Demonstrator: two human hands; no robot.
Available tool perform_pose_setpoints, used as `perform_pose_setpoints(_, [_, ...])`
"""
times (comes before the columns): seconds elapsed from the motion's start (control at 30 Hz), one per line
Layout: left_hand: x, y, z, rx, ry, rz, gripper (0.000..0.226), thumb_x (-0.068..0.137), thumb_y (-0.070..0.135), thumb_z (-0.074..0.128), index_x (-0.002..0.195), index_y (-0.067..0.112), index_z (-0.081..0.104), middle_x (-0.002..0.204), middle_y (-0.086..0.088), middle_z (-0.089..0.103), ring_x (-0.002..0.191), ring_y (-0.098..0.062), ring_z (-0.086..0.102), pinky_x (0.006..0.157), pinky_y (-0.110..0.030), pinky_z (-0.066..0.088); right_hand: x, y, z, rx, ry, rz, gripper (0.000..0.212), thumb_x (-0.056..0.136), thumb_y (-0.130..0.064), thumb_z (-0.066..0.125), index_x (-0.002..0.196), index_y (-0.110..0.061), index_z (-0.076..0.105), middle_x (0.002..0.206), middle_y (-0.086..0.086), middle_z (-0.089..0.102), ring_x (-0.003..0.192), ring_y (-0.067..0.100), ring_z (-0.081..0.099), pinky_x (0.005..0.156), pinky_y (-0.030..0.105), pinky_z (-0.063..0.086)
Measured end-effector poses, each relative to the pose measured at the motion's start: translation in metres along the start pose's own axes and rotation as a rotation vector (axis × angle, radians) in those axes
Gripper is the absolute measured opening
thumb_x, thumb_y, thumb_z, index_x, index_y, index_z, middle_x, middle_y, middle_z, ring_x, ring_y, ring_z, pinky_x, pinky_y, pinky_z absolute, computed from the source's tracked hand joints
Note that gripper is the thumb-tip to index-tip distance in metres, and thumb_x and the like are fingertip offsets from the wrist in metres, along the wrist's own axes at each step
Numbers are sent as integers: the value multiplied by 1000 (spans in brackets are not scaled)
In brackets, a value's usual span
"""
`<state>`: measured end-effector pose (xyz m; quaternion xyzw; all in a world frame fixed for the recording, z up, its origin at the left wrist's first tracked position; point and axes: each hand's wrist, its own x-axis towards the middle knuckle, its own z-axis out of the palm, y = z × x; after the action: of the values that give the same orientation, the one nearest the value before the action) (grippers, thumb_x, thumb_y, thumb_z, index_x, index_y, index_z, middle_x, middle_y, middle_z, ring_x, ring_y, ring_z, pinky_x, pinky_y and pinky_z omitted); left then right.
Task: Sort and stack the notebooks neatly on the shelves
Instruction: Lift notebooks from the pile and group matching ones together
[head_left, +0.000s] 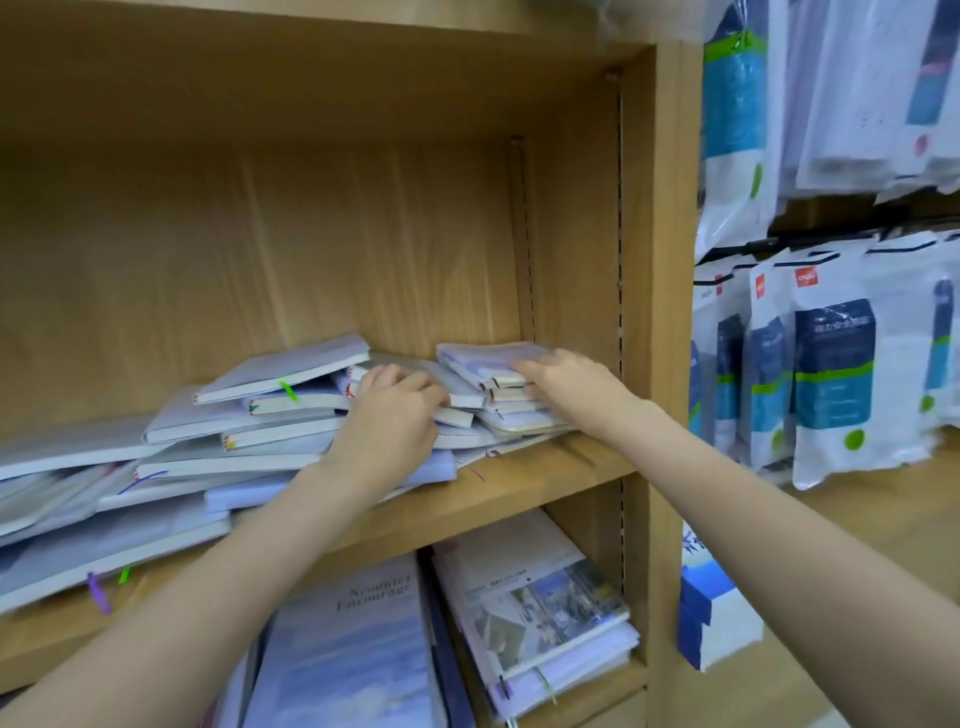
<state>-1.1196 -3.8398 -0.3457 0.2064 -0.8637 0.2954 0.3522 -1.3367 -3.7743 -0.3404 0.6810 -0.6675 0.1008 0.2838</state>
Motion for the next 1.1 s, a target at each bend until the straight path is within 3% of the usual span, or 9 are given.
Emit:
perform_pose_setpoints(0.1, [0,2,1,-27,2,-27,24,55,4,54,71,12,69,70,0,65,63,-30,58,68,-39,50,5,8,-10,-213,216,55,23,75,-20,76,88,-5,65,80,11,67,82,30,57,59,33,41])
perform_pose_setpoints(0.17, [-1,3,1,-37,2,-48,22,57,4,54,72,11,68,71,0,65,65,-30,57,69,-40,49,8,10,-19,-201,344,129,31,58,-18,86,70,-5,60,61,8,59,64,29,54,49,29,34])
perform_pose_setpoints(0.3, [-4,5,3,-51,3,-67,23,60,5,52,76,10,68,73,0,64,69,-30,56,74,-40,48,8,8,-18,-82,149,143,28,90,-30,59,102,-4,56,94,9,55,84,26,57,61,32,40])
perform_pose_setpoints(0.37, [-5,4,4,-50,19,-59,25,64,6,47,78,9,68,75,0,64,70,-29,56,76,-39,47,1,7,-11,37,61,146,30,95,-32,51,110,-6,54,98,8,50,89,26,57,68,33,44])
perform_pose_setpoints(0.5, [-8,4,11,-79,77,-64,33,67,7,38,82,7,67,80,-2,65,82,-23,47,84,-31,33,-17,7,-10,315,118,247,31,94,-32,54,110,-6,58,99,8,53,86,23,55,72,32,46])
perform_pose_setpoints(0.67, [-33,7,8,-77,22,-43,40,72,11,34,98,8,65,118,-8,63,114,-23,42,103,-39,25,-39,-3,-11,435,149,210,27,93,-25,56,117,-13,57,113,4,55,103,22,52,84,34,45])
perform_pose_setpoints(0.77, [-52,4,-14,-129,113,-51,42,73,1,41,111,7,57,124,-12,57,113,-28,46,101,-46,32,-44,-12,-18,463,189,149,32,90,-28,60,119,-14,57,119,0,54,109,18,45,85,25,35])
perform_pose_setpoints(0.9, [-68,-2,-56,-46,218,-73,43,70,-3,46,110,6,58,122,-11,58,108,-29,49,94,-41,37,-41,-40,-26,563,249,64,41,84,-30,67,120,-14,57,119,1,54,111,17,40,85,14,23])
perform_pose_setpoints(1.1, [-113,-60,-69,-10,87,-402,48,72,18,37,115,7,55,122,-10,56,108,-24,45,92,-39,32,-14,-84,-37,689,229,9,59,82,-38,68,133,-17,45,131,0,42,122,14,32,91,12,20])
